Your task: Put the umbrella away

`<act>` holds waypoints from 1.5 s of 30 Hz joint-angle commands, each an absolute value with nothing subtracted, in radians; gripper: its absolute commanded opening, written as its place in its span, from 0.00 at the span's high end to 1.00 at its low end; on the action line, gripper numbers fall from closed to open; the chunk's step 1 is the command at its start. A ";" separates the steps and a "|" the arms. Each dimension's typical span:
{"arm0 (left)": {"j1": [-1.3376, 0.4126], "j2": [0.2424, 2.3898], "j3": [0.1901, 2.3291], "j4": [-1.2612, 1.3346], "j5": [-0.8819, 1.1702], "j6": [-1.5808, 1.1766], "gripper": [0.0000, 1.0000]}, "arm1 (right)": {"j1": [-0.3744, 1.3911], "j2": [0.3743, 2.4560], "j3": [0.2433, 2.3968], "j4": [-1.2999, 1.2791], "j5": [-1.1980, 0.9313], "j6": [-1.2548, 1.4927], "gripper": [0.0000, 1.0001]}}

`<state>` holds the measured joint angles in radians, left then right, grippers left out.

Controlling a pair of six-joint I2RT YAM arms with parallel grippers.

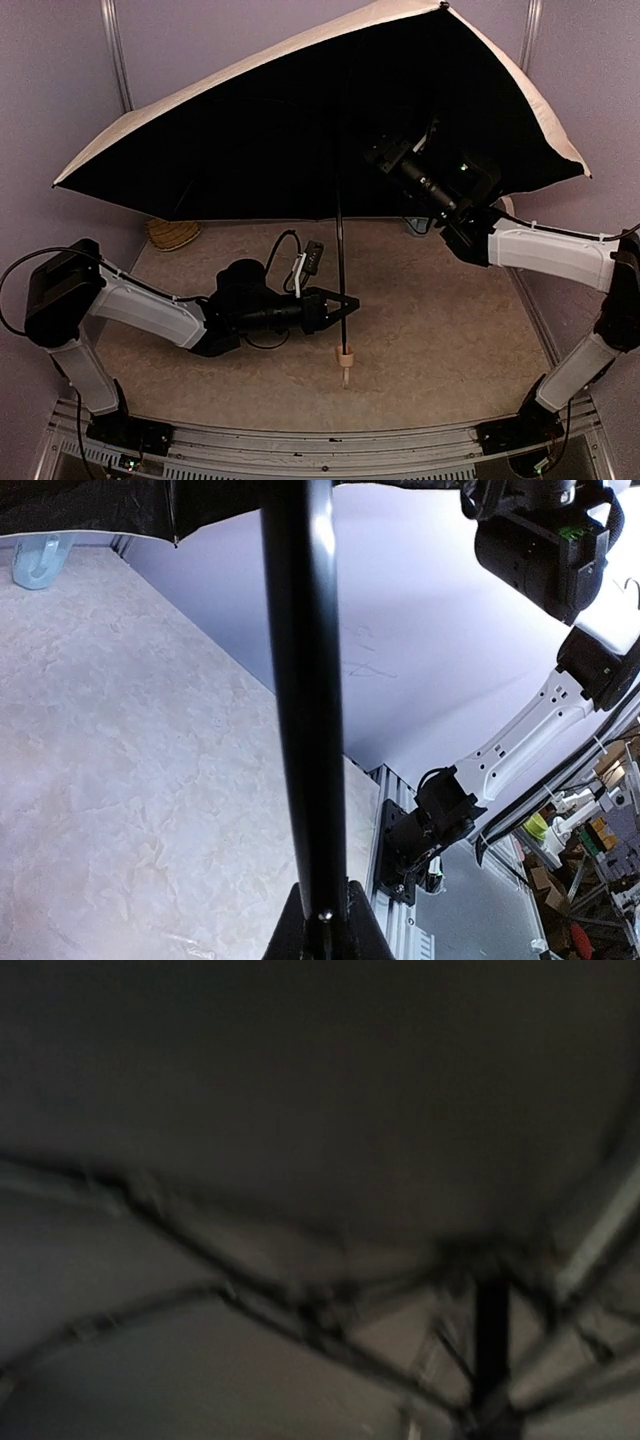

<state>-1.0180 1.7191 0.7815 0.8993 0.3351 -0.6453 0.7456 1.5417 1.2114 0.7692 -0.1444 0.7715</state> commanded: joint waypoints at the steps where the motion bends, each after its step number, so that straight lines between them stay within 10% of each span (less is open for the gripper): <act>1: -1.038 1.728 0.841 0.989 0.311 -0.624 1.00 | 0.705 1.641 1.227 0.950 -0.270 0.987 0.40; 12: -1.044 1.732 0.834 1.014 0.334 -0.621 1.00 | 0.700 1.733 1.254 0.936 -0.262 1.100 0.33; 25: -1.050 1.751 0.841 1.022 0.351 -0.623 1.00 | 0.696 1.802 1.300 1.009 -0.274 1.122 0.70; 32: -1.049 1.753 0.840 1.031 0.352 -0.623 1.00 | 0.693 1.770 1.267 1.006 -0.253 1.106 0.49; 45: -1.063 1.753 0.848 1.022 0.353 -0.603 1.00 | 0.673 1.750 1.224 1.093 -0.251 1.134 0.62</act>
<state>-1.0473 1.7592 0.8051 0.9325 0.3439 -0.6693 0.6914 1.7897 1.2419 1.0306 -0.2539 1.1259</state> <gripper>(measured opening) 0.059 0.380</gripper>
